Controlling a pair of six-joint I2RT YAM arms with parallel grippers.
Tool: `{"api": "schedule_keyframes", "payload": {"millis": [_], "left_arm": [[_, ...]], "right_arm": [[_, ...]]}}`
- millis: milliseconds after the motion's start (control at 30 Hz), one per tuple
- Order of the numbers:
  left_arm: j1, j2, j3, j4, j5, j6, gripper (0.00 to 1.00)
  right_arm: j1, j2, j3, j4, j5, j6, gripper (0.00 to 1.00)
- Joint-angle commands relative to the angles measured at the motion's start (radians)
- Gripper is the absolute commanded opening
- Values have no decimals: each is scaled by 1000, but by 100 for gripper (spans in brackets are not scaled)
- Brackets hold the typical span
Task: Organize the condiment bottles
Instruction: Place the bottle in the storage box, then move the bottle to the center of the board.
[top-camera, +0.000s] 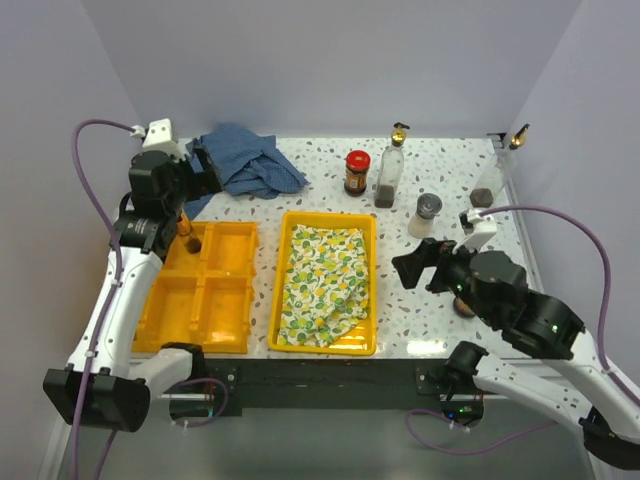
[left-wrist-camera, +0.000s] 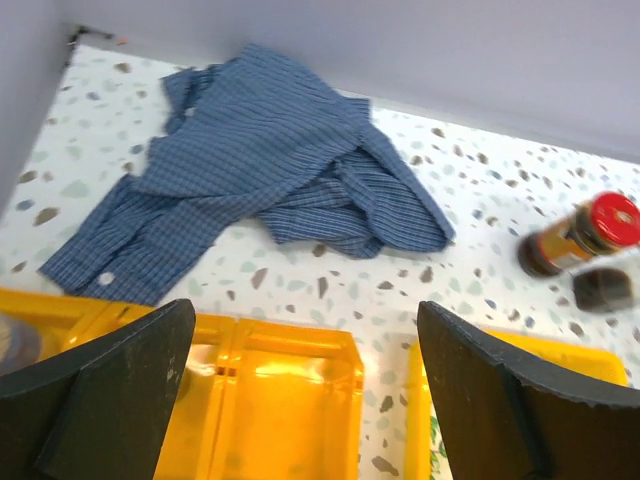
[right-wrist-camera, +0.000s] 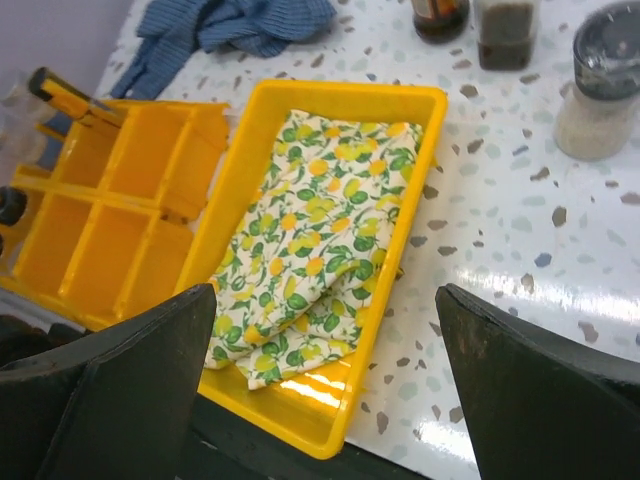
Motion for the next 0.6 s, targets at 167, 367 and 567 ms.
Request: {"api": "schedule_keyframes", "payload": {"millis": [167,367,567], "left_arm": [[-191,-16,-15,110,334,148,100],[-252,-22,-118,202,549,151,100],[-350,-10,-218,252,611,185,100]], "right_arm": [[1,251,84,-435,347,592,98],[2,339,116,-771,470,932,99],[-51,376,112,-833,496,946,98]]}}
